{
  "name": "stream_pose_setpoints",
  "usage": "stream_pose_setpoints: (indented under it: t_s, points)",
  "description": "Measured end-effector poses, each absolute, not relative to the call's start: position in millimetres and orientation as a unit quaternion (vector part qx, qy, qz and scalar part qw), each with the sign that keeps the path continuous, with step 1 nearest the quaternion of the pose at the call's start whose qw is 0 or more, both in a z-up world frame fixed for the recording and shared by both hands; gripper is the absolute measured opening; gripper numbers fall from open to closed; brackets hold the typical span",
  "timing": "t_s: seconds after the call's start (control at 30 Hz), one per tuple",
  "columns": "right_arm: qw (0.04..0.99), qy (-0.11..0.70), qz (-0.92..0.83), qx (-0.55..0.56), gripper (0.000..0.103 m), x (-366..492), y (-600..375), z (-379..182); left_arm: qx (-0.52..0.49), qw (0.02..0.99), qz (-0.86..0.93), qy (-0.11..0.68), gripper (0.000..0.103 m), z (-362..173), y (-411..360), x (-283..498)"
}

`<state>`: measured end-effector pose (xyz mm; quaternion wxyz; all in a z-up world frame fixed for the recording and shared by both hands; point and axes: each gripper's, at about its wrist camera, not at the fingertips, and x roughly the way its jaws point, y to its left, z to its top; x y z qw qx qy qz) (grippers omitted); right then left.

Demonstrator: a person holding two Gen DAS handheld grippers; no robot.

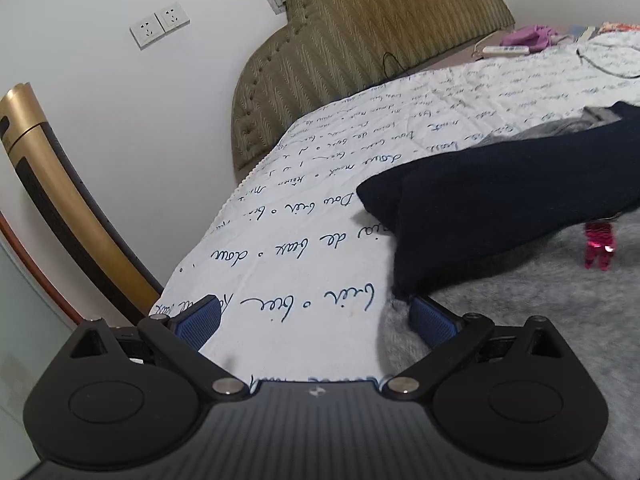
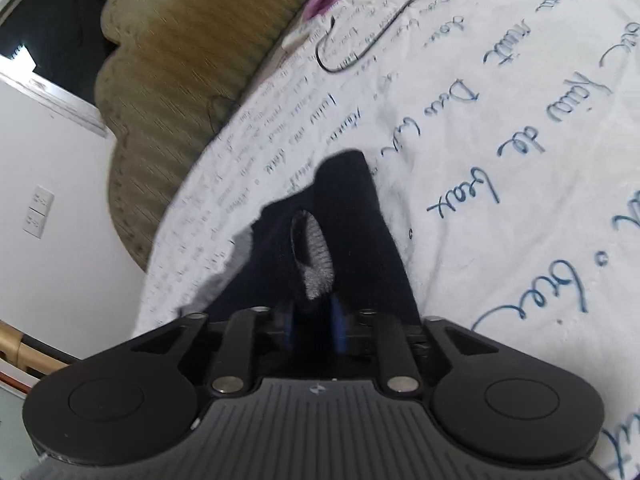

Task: Fold small clothes
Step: 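Draw the navy sleeve across the sweater body with the right tool, then open the right tool to lay the sleeve on the sweater, withdraw both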

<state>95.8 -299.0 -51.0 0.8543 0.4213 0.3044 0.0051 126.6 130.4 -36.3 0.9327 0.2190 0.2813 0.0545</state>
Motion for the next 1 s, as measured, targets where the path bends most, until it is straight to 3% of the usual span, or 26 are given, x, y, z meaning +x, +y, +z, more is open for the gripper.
stream_pose_setpoints:
  t_s: [0.13, 0.2, 0.3, 0.37, 0.43, 0.6, 1.0]
  points:
    - [0.871, 0.325, 0.018, 0.368, 0.049, 82.1, -289.1, -45.3, 0.236, 0.933, 0.054, 0.266, 0.102, -35.7, 131.5, 115.0]
    - [0.866, 0.335, 0.013, 0.371, 0.045, 78.4, -292.2, -50.9, 0.251, 0.924, 0.079, 0.278, 0.102, -40.5, 131.5, 119.0]
    - [0.866, 0.327, 0.02, 0.378, 0.05, 59.4, -294.2, -42.4, 0.223, 0.931, 0.068, 0.281, 0.102, -31.5, 136.9, 108.2]
    - [0.881, 0.331, 0.039, 0.335, 0.067, 43.7, -285.5, -31.7, 0.216, 0.935, 0.056, 0.274, 0.102, -24.6, 136.1, 95.0]
    - [0.896, 0.334, 0.061, 0.287, 0.071, 26.3, -276.1, -22.9, 0.208, 0.938, 0.035, 0.277, 0.102, -20.5, 134.7, 81.1]
    - [0.908, 0.346, 0.089, 0.22, 0.075, -20.5, -269.9, -13.0, 0.147, 0.936, -0.057, 0.316, 0.102, -17.3, 139.3, 48.3]
    - [0.87, 0.406, 0.161, 0.228, 0.075, -108.4, -298.6, -32.6, 0.034, 0.901, -0.174, 0.395, 0.102, -22.4, 190.0, -15.7]
